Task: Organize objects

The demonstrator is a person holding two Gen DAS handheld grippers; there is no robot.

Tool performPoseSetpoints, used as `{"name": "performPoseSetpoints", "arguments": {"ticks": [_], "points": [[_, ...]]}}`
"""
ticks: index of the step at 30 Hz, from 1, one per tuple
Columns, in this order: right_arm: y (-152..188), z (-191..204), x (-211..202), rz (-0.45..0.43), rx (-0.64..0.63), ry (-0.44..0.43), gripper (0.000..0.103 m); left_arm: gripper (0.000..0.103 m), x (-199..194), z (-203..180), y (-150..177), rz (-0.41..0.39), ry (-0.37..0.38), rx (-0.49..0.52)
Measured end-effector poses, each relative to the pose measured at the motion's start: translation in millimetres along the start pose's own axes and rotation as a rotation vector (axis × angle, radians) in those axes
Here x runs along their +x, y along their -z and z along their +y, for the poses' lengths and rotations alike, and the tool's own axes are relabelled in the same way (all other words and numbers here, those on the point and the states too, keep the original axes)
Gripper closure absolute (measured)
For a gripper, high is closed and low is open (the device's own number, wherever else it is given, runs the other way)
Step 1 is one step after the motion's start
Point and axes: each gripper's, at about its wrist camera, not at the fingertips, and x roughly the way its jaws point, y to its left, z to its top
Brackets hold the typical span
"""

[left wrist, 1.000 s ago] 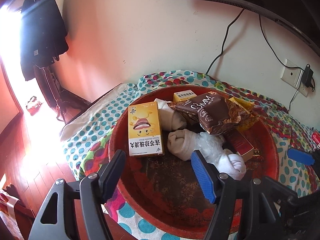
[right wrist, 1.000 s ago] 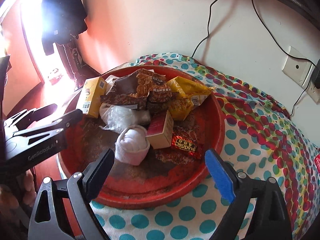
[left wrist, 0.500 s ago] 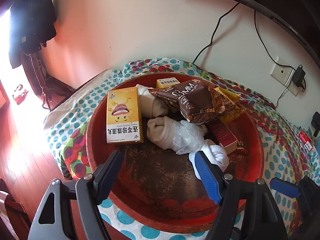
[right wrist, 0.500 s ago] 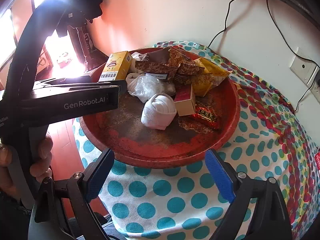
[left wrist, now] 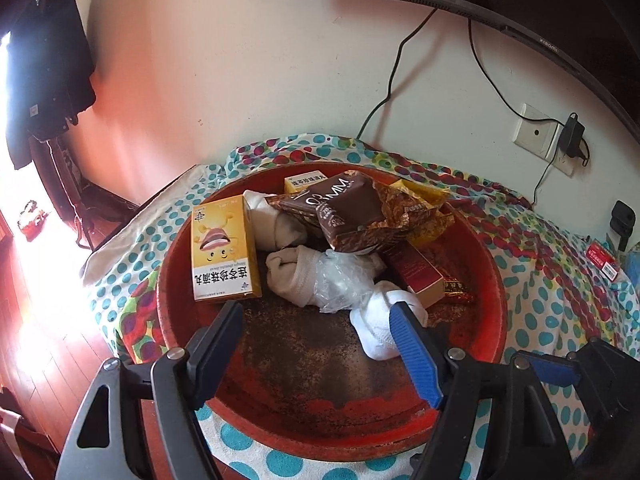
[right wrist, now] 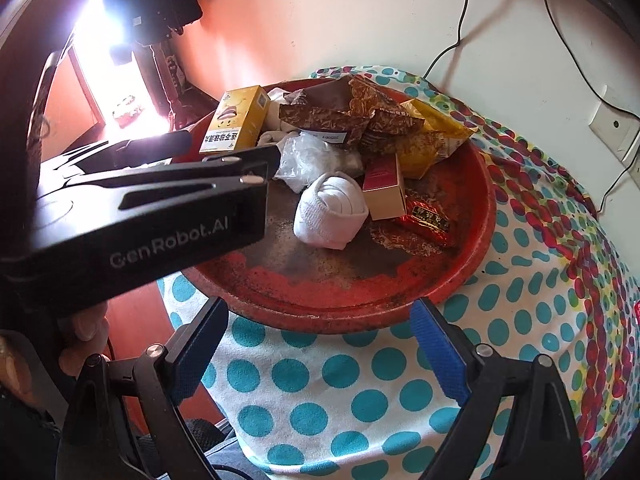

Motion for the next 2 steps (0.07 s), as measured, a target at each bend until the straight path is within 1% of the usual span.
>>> {"name": "performPoseSetpoints", "arguments": {"ticks": [2], "points": [[-0.7,-1.0,-0.9,0.002,0.006,0.012,0.006,0.026,-2.3,0.7,-0.8,-0.004,0.011,-0.008]]}}
